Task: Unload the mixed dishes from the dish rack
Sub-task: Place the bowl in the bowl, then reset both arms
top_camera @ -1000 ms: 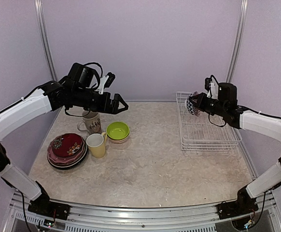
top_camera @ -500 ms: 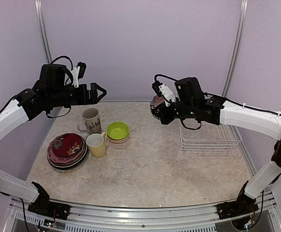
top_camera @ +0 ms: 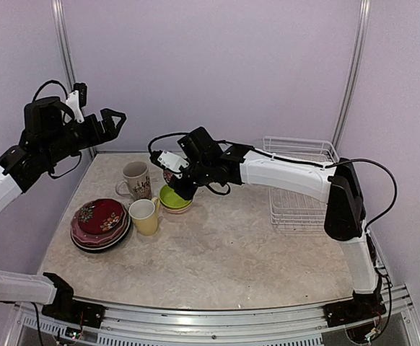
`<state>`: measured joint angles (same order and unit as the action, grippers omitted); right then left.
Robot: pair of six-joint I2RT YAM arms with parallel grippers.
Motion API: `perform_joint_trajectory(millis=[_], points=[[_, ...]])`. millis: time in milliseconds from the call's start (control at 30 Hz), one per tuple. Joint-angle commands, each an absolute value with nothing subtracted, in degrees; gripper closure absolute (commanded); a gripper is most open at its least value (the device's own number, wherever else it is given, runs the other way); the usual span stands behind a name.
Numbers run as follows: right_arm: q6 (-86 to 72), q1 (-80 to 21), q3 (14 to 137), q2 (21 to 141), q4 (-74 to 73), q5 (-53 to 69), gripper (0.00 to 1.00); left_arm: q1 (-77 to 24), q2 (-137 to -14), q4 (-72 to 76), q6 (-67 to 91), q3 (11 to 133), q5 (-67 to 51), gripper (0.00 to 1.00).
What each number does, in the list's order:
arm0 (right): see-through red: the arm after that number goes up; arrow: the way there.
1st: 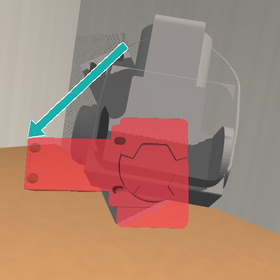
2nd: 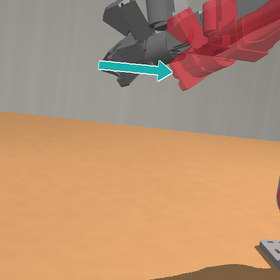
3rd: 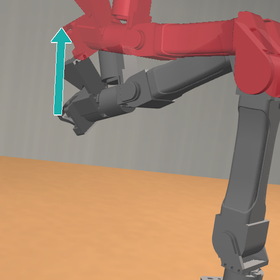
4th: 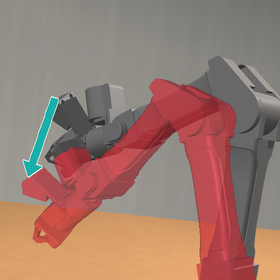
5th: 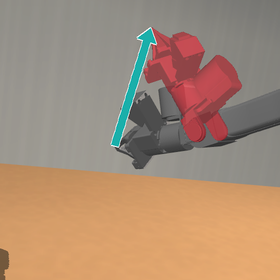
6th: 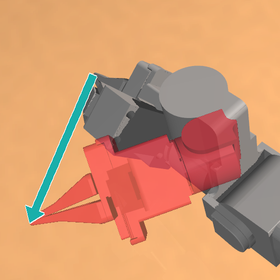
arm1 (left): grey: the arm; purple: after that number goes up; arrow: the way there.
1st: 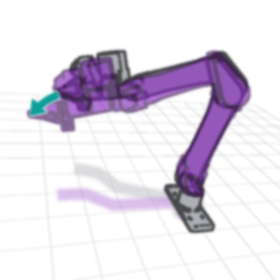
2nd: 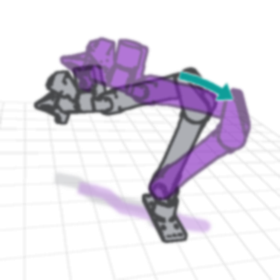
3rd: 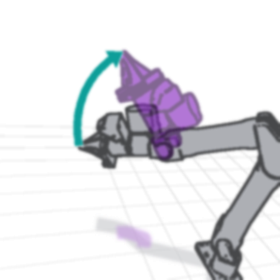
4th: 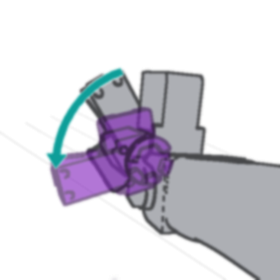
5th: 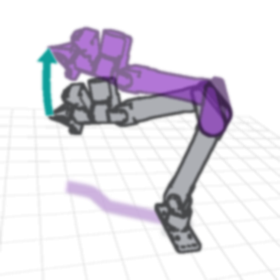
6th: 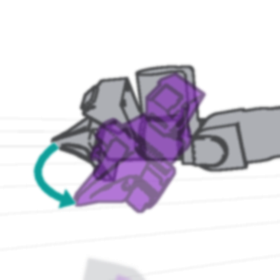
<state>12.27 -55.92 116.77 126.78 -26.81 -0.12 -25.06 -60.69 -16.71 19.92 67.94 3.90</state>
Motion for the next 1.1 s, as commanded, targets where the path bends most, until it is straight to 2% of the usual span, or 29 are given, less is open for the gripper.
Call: perform_joint_trajectory(millis=[0, 367, 433, 633, 733, 833, 867, 1067], points=[[15.3, -56.6, 123.4, 130.4, -30.6, 2.4, 1.0, -24.0, -60.7, -15.4, 20.7, 67.3, 3.2, 0.01], [14.8, -56.8, 126.5, 136.5, -31.9, 3.7, 1.0, -23.6, -61.6, -15.7, 21.2, 67.6, 1.9, 0.01], [14.3, -56.8, 127.5, 137.5, -32.2, 3.2, 0.92, -23.6, -61.8, -15.6, 21.0, 67.5, 2.1, 0.01], [8.2, -56.8, 127.1, 133.7, -32.5, -4.8, 0.43, -23.6, -62.4, -15.5, 19.9, 67.0, 4.4, 0.01], [3.5, -56.8, 120.3, 125.7, -30.4, -9.1, 0.22, -23.6, -62.8, -15.6, 19.4, 67.1, 4.9, 0.01], [-2.0, -56.7, 107.6, 111.9, -25.4, -13.9, 0.04, -23.7, -62.0, -15.3, 18.4, 67.3, 5.2, 0.01], [-3.8, -56.7, 103.2, 107.4, -24.0, -15.9, 0.01, -24.1, -61.5, -15.2, 17.9, 67.3, 5.6, 0.01], [-8.7, -56.0, 82.4, 82.7, -23.0, -25.3, 0.0, -26.0, -56.5, -16.3, 14.2, 70.4, 4.9, 0.01]])
